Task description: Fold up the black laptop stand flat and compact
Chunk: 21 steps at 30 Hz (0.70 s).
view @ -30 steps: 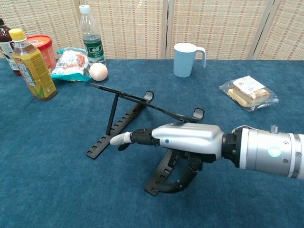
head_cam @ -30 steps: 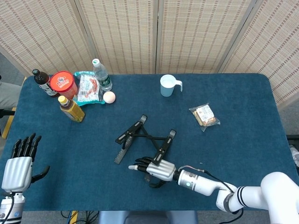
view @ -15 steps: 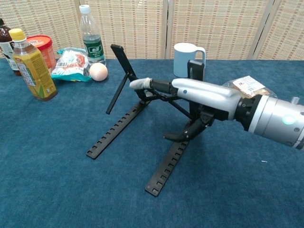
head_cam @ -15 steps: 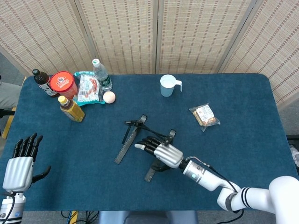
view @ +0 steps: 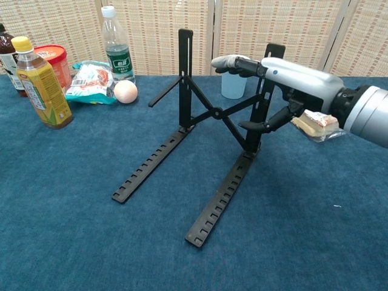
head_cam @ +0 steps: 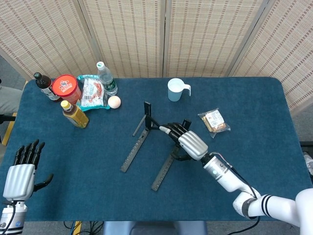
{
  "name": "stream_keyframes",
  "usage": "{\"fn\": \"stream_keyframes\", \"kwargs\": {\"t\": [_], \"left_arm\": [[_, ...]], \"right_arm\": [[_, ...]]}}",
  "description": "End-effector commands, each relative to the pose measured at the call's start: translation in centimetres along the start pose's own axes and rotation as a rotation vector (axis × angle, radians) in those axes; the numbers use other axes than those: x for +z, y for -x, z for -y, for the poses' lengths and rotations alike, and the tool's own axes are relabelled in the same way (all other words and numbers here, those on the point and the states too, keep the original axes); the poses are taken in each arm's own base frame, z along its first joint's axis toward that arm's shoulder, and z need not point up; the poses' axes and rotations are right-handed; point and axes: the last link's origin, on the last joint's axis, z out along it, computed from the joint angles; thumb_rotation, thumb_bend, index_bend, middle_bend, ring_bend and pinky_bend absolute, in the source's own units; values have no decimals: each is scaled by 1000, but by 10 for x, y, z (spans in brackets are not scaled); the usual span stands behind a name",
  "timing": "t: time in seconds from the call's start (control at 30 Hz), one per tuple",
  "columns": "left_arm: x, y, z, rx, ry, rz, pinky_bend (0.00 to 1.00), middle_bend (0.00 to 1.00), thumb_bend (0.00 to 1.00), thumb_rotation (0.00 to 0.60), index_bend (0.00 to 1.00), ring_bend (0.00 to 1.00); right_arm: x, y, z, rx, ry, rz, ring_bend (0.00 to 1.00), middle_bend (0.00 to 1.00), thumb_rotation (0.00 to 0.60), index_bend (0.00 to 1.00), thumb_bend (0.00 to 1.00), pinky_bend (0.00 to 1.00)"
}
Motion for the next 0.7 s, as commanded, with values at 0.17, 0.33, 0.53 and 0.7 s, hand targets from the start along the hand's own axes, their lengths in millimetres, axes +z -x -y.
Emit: {"fn": "stream_keyframes", "kwargs": {"t": [0.17, 0.33, 0.53, 0.7], "left_arm": [[0, 1, 0, -2, 1, 1, 0, 0, 178, 600, 0, 0], [0, 1, 1, -2, -2, 1, 0, 0, 178, 600, 0, 0], [-2, 2, 2, -4, -5, 4, 0, 0, 178, 600, 0, 0], [-2, 3, 1, -4, -3, 7, 0, 0, 178, 600, 0, 0]], "right_arm": [[-2, -6, -7, 4, 28, -15, 0, 81, 600, 0, 250, 20], [-9, -7, 2, 14, -21, 10, 0, 81, 600, 0, 250, 20], [-21, 0, 6, -20, -67, 93, 0, 81, 600, 0, 251, 20], [-27, 11, 6, -48, -79, 154, 0, 81, 600, 0, 252, 20]]}}
